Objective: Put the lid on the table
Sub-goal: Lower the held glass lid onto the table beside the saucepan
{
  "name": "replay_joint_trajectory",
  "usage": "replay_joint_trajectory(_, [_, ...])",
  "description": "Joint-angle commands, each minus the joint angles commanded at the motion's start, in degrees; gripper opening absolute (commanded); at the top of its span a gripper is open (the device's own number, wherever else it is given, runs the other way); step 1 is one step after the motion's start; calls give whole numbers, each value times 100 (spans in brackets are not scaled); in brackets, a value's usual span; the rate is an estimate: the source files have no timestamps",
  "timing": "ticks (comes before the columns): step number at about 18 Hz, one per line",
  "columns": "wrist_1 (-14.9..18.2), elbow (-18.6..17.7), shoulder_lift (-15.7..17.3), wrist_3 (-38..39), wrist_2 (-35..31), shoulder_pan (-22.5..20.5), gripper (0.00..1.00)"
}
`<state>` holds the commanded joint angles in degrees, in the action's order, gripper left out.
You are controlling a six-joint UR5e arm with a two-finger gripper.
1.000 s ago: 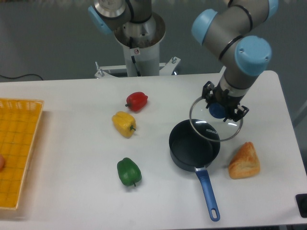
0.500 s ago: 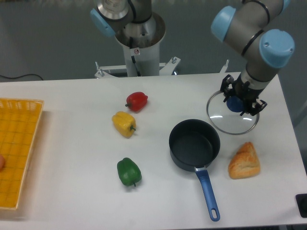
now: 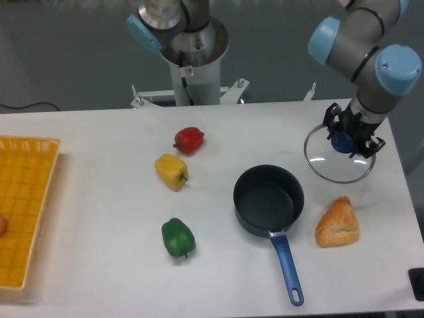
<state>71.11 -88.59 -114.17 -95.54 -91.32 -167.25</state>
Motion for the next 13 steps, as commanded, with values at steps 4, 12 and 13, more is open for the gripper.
replay_joint_trajectory(4, [-193,-132,-62,0,9,0,50])
replay_joint_trajectory(12, [-430,-421,-141,18,18,0,50])
replay_joint_trajectory(13, [-500,-466,-150,9,18,0,50])
